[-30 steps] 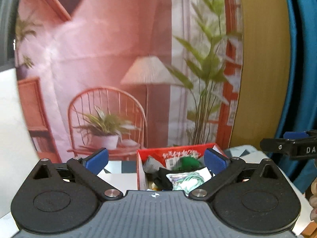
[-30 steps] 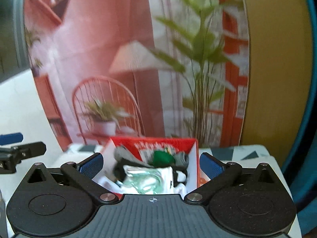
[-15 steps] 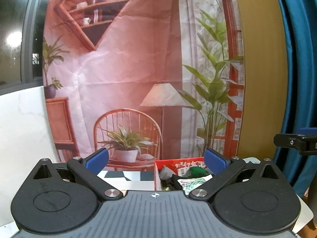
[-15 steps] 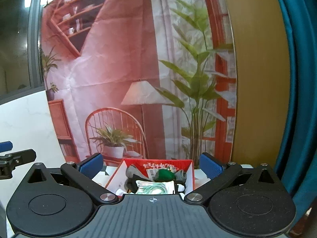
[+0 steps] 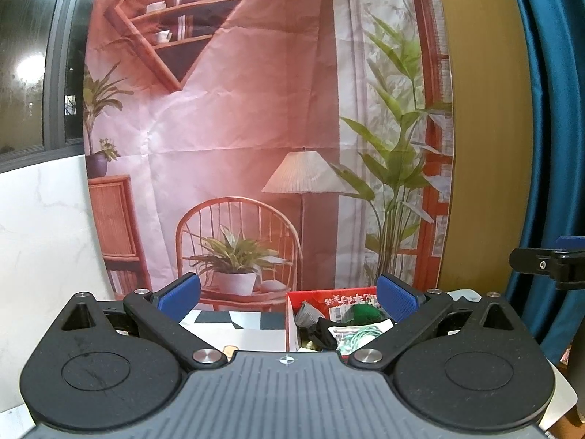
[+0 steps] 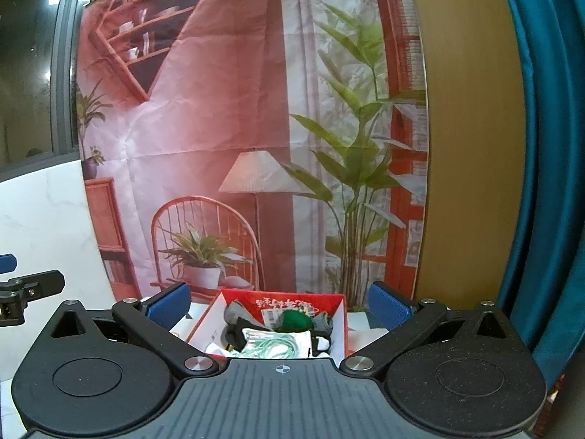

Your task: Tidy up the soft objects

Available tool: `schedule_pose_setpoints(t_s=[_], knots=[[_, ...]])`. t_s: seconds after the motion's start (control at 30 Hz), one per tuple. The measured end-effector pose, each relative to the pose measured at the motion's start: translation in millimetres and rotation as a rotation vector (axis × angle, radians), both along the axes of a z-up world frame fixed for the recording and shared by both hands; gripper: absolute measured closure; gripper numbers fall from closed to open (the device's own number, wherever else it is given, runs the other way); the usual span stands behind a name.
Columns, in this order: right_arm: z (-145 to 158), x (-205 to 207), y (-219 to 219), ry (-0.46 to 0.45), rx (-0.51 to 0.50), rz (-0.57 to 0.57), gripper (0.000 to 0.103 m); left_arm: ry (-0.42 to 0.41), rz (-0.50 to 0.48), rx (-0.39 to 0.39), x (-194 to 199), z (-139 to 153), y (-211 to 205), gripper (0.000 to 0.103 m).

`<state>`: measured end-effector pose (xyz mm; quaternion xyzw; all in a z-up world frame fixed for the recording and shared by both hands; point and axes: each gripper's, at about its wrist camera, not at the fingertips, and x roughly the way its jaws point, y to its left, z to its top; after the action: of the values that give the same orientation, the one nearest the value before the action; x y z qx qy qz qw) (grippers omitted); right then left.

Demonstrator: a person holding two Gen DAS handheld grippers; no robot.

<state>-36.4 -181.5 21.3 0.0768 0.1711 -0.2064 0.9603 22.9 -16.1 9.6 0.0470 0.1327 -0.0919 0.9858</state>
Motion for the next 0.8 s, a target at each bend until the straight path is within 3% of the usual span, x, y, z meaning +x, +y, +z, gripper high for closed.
schedule_pose_setpoints(t_s=[0.8], knots=[[-3.8, -0.9, -1.8, 0.023, -0.021, -0.032, 0.0, -0.001, 0.011, -0.001, -0.8, 0.5, 3.2, 0.0]])
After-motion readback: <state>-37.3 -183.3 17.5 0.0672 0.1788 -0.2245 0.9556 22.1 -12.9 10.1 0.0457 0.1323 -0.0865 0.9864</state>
